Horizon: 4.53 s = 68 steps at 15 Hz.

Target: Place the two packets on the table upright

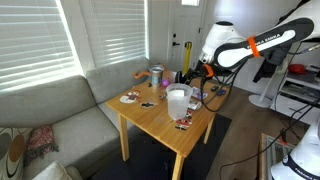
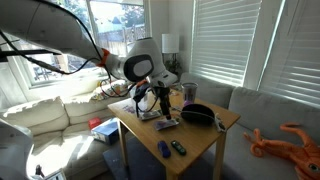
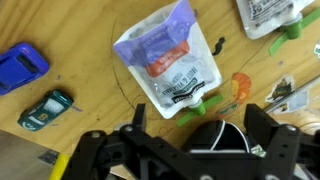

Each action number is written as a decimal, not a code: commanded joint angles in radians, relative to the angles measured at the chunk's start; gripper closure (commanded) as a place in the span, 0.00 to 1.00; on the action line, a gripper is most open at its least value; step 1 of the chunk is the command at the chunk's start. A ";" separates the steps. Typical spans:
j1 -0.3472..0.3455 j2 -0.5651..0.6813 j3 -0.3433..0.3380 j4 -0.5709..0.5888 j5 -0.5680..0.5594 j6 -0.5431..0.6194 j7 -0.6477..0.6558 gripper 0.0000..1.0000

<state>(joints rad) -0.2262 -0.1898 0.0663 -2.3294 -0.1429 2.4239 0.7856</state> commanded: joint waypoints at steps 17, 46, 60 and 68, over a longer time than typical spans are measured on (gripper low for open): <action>0.070 0.195 -0.155 0.178 0.210 -0.079 -0.523 0.00; 0.074 0.310 -0.156 0.309 0.289 -0.194 -0.821 0.95; 0.080 0.104 -0.171 0.176 0.689 -0.109 -1.471 0.95; 0.095 0.042 -0.214 0.114 0.821 -0.142 -1.752 0.95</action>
<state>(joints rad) -0.1517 -0.0928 -0.1171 -2.1681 0.6273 2.2879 -0.8637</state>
